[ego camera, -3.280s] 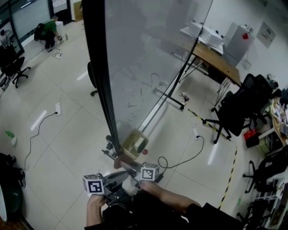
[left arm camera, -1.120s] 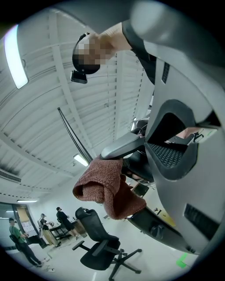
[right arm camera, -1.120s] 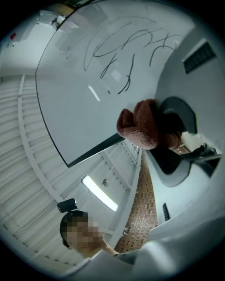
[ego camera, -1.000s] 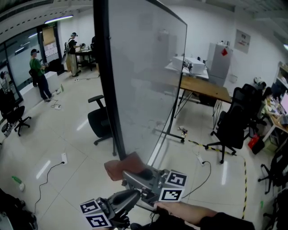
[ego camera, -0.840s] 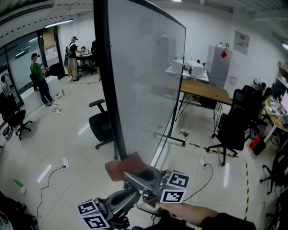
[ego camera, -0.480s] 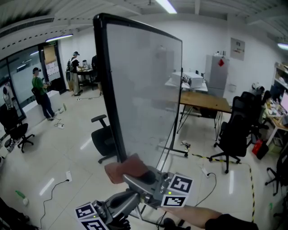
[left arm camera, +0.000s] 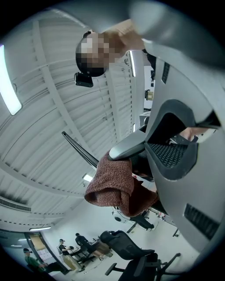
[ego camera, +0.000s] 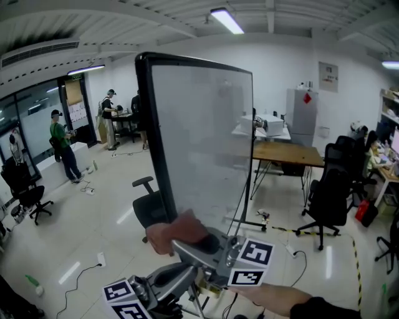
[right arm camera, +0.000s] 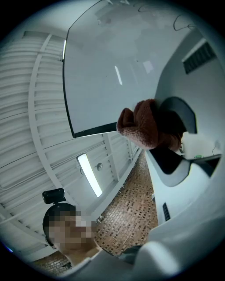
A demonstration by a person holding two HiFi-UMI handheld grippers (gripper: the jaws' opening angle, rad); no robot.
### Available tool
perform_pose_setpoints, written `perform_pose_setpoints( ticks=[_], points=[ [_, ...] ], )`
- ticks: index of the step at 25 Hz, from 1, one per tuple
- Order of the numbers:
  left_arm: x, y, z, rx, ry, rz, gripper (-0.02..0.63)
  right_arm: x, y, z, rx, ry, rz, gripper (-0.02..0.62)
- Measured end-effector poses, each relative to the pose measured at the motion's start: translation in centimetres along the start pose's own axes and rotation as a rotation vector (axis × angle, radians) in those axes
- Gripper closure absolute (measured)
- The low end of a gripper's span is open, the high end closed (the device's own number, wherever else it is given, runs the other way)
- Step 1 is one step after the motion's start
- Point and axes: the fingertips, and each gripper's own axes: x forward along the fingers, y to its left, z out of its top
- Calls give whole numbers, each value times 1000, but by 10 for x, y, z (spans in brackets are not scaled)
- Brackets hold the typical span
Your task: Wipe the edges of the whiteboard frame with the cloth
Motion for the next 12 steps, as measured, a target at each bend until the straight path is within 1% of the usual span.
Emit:
perform_pose_setpoints(
  ticks=[6,12],
  points=[
    [19,-11,4,35,-6,-13,609,-11,2,21,-48,7,27,509],
    [31,-17,24,102,2,-15,609,-4,0,46,-128,17,39,509]
  ],
)
